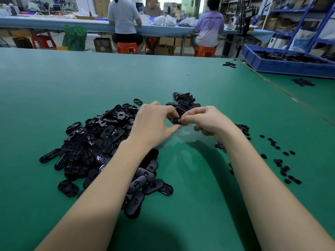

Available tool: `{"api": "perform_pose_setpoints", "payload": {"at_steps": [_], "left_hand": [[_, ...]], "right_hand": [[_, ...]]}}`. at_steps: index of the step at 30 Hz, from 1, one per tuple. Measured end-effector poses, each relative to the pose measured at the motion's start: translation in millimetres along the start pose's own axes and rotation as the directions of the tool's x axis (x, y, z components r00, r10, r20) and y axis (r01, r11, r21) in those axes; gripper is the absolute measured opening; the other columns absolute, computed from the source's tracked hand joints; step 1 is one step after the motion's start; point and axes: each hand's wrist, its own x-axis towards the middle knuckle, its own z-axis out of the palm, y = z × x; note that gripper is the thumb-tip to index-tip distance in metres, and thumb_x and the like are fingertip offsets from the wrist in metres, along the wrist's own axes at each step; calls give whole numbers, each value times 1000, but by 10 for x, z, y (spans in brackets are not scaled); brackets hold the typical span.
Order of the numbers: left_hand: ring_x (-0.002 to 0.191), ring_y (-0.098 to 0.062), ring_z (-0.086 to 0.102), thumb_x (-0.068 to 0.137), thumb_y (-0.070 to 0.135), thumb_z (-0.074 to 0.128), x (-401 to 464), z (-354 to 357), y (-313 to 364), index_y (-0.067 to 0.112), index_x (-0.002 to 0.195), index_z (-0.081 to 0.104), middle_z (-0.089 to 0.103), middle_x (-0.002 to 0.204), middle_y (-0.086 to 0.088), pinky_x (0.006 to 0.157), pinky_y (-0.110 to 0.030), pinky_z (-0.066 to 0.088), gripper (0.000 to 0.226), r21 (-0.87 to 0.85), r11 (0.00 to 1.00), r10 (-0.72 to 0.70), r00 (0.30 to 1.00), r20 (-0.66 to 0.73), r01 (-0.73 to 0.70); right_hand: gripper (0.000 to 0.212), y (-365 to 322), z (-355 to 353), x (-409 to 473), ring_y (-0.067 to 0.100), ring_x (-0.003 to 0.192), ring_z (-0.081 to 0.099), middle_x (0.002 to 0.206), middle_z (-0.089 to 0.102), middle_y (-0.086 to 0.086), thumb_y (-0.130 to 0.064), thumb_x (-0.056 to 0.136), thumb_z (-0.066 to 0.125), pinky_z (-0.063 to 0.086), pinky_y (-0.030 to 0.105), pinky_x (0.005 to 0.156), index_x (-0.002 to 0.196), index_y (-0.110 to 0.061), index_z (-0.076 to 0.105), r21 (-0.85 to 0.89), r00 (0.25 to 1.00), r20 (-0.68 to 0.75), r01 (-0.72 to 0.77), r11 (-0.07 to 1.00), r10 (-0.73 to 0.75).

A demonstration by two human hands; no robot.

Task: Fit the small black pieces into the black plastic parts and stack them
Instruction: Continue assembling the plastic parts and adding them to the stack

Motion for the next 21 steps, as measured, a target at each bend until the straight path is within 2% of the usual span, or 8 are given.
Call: {"api": "perform_pose_setpoints", "payload": {"at_steps": [3,6,8,10,12,14,17,21], "left_hand": [[100,-8,56,79,44,78,-1,8,3,37,99,73,65,85,20,85,-23,32,21,-12,1000,-3,1000,-4,3],[97,-7,56,79,41,79,6,-13,-10,37,98,74,59,79,26,84,-27,39,20,-87,996,-11,1000,-7,10],[95,-4,55,79,39,80,20,-32,-21,37,98,74,66,82,26,82,-28,41,19,-161,987,-21,1000,20,24],[92,-1,59,80,34,81,37,-41,-25,36,97,75,72,85,19,79,-23,43,18,-254,965,-51,996,71,67],[86,0,64,81,26,79,48,-44,-30,34,95,75,73,85,12,71,-12,41,17,-353,925,-95,986,139,139],[81,-3,65,84,21,74,55,-51,-35,33,95,75,73,85,10,70,-9,43,17,-424,881,-128,968,214,210],[79,-8,67,87,21,71,65,-62,-43,33,94,76,75,89,9,77,-21,51,15,-512,808,-163,945,283,293],[85,-20,68,86,20,74,75,-27,-54,30,92,76,75,95,0,88,-34,54,12,-544,773,-201,940,276,325]], "right_hand": [[8,28,-30,6,7,46,39,68,66,-8,-18,80,79,23,16,39,83,-25,75,21,1000,26,2,1000,-3],[11,55,-68,8,6,47,43,70,68,-14,-28,79,83,26,17,42,89,-29,79,66,998,69,-2,998,-3],[12,69,-87,10,7,54,47,73,67,-15,-34,75,87,28,19,46,86,-35,81,83,997,81,-2,997,-5],[13,83,-88,18,8,57,47,72,65,-13,-36,71,89,27,19,46,80,-36,80,105,996,88,2,994,-11],[17,93,-78,27,9,55,44,71,62,-10,-38,65,92,25,19,44,75,-35,79,121,995,94,3,993,-14],[23,106,-72,31,9,54,43,71,60,-8,-42,57,94,23,20,44,72,-34,77,126,994,107,3,992,-16],[29,109,-77,29,9,56,43,74,60,-9,-45,52,94,24,19,44,72,-34,76,125,991,132,12,992,-29],[22,97,-79,28,7,53,44,72,61,-9,-41,59,93,27,20,45,70,-33,76,114,991,121,49,992,-63]]}}
